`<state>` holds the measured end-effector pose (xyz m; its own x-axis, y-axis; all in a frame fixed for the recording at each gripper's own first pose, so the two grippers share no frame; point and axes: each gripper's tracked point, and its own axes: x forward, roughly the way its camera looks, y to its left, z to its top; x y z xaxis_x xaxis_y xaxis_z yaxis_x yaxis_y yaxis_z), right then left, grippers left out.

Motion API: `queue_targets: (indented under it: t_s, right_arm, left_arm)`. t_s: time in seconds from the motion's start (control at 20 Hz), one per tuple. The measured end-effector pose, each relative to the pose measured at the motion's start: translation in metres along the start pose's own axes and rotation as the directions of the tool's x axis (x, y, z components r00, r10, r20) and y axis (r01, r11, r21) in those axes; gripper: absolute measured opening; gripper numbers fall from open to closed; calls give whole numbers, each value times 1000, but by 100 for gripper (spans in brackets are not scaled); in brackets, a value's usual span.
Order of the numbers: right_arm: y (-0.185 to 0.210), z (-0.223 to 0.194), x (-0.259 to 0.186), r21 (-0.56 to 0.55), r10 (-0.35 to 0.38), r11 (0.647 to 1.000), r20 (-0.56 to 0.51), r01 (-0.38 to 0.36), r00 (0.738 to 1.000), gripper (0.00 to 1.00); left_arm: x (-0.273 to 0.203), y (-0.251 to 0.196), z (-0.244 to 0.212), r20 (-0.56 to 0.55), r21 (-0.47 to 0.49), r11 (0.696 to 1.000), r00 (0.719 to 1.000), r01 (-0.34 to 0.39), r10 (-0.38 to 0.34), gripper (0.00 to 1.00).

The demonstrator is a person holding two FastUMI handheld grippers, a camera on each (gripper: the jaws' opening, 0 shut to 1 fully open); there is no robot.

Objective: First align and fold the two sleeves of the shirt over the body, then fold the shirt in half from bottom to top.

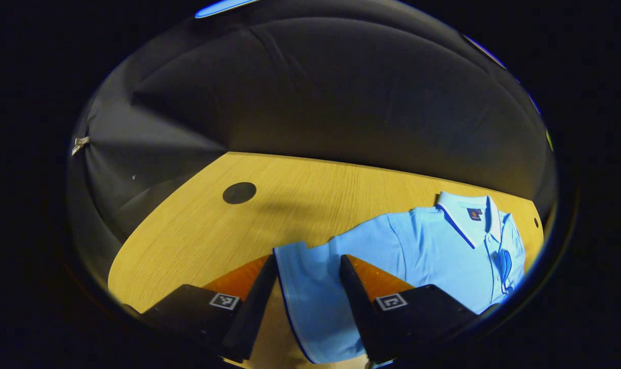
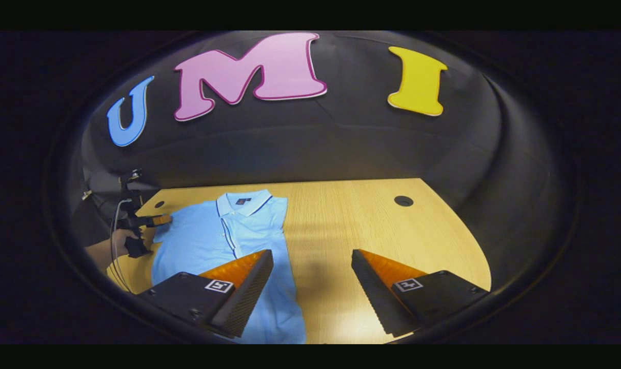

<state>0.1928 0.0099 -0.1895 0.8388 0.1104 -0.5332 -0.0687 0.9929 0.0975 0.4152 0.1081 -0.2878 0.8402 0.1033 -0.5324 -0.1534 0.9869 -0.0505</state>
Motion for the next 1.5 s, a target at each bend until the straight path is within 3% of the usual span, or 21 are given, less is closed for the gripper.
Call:
queue_targets:
  t_s: [0.15, 0.25, 0.3, 0.35, 0.6, 0.8, 1.0, 1.2, 1.35, 1.5]
  right_arm:
    - [-2, -9, -1, 21, 4, 1000, -7, -4, 1000, 97]
    - [-6, -11, -2, 11, 6, 1000, -6, -6, 1000, 97]
    - [-9, -11, -2, 4, 4, 1000, -4, -4, 1000, 97]
    - [-12, -12, -3, 0, 2, 1000, -5, -2, 1000, 97]
    - [-26, -9, -4, 16, -4, 1000, 2, 4, 1000, 97]
    - [-28, -8, -6, 23, 0, 1000, 7, 0, 1000, 99]
    - [-28, -7, -11, 19, 6, 1000, 7, -6, 1000, 99]
    - [-25, -1, -18, 19, 16, 1000, 27, -17, 999, 99]
    - [-26, 0, -26, 13, 13, 1000, 34, -13, 999, 98]
    - [-26, -3, -36, 11, 2, 1000, 49, -2, 999, 99]
  left_arm:
    - [2, -12, 0, 1, 19, 1000, 1000, 19, -19, 40]
    - [2, -16, 2, 3, 47, 999, 1000, 18, -18, 20]
    - [2, -18, 3, 9, 64, 998, 1000, 10, -11, 20]
    - [2, -18, 4, 9, 77, 997, 1000, 3, -4, 7]
    - [-7, -31, 10, -17, 123, 992, 1000, 17, -15, 6]
    - [-36, -74, 46, 54, 122, 989, 995, 82, -89, 6]
    - [-73, -136, 69, 93, 95, 975, 973, 202, -211, 6]
    - [-112, -199, 74, 104, 45, 939, 934, 340, -343, 9]
    - [-137, -230, 70, 92, 23, 906, 901, 423, -423, 25]
    - [-158, -230, 71, 124, 21, 894, 886, 448, -447, 77]
